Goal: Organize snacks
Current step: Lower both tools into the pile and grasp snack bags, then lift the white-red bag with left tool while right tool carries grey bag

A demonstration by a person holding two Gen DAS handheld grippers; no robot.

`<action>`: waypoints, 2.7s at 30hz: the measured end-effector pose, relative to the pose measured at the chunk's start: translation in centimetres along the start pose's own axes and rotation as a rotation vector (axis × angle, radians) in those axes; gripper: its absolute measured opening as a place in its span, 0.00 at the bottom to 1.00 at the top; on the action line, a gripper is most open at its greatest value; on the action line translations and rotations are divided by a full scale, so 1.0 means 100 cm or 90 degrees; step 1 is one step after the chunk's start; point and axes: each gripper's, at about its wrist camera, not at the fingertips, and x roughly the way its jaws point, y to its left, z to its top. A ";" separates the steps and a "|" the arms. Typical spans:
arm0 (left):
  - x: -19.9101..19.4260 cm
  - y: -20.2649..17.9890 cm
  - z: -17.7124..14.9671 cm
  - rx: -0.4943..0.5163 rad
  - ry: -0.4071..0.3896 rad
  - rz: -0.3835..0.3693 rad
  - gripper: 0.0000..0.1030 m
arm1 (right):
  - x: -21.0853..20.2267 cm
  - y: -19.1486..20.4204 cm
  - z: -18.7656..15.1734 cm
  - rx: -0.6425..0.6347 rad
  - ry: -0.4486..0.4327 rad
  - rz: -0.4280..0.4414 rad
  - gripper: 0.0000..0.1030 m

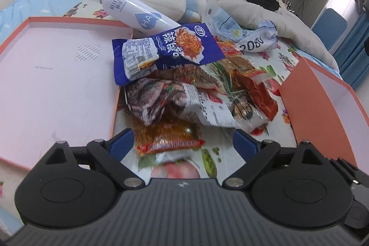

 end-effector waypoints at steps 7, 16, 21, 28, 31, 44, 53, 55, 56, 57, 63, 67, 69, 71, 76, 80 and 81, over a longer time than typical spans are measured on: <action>0.029 0.001 0.023 0.034 -0.003 0.017 0.89 | 0.045 -0.012 0.008 0.004 0.005 -0.014 0.80; 0.071 -0.007 0.044 0.077 0.019 0.041 0.89 | 0.094 -0.018 0.014 0.037 0.042 -0.005 0.80; 0.093 -0.008 0.042 0.084 0.042 0.054 0.85 | 0.105 -0.013 0.013 0.016 0.041 0.000 0.80; 0.102 -0.012 0.040 0.106 0.058 0.079 0.75 | 0.106 -0.012 0.013 0.017 0.041 0.008 0.58; 0.097 -0.019 0.037 0.125 0.056 0.088 0.68 | 0.100 -0.013 0.011 0.017 0.045 0.014 0.53; 0.047 -0.036 0.004 0.132 0.048 0.060 0.55 | 0.042 -0.017 -0.010 0.011 0.050 0.003 0.38; -0.004 -0.046 -0.031 0.119 0.025 0.028 0.53 | -0.005 -0.016 -0.031 -0.003 0.055 -0.002 0.34; -0.015 -0.047 -0.036 0.118 0.019 0.022 0.53 | -0.013 -0.016 -0.036 -0.003 0.054 -0.006 0.34; -0.021 -0.048 -0.039 0.116 0.015 0.019 0.53 | -0.017 -0.017 -0.038 -0.004 0.052 -0.008 0.34; -0.025 -0.048 -0.041 0.114 0.013 0.016 0.53 | -0.021 -0.017 -0.039 -0.004 0.051 -0.009 0.33; -0.048 -0.046 -0.046 0.101 -0.002 0.005 0.53 | -0.037 -0.019 -0.041 0.001 0.038 -0.014 0.31; -0.063 -0.042 -0.043 0.088 -0.018 0.006 0.53 | -0.048 -0.018 -0.037 0.003 0.025 -0.017 0.30; -0.072 -0.041 -0.040 0.085 -0.029 0.007 0.53 | -0.055 -0.017 -0.035 0.004 0.018 -0.016 0.30; -0.079 -0.040 -0.036 0.082 -0.037 0.007 0.53 | -0.062 -0.016 -0.032 0.004 0.009 -0.015 0.29; -0.100 -0.042 -0.021 0.076 -0.064 0.005 0.53 | -0.082 -0.016 -0.019 0.010 -0.020 -0.016 0.29; -0.117 -0.045 -0.006 0.072 -0.088 0.000 0.53 | -0.098 -0.019 -0.003 0.019 -0.048 -0.015 0.29; -0.121 -0.046 -0.003 0.072 -0.094 0.000 0.53 | -0.102 -0.019 0.001 0.019 -0.055 -0.016 0.29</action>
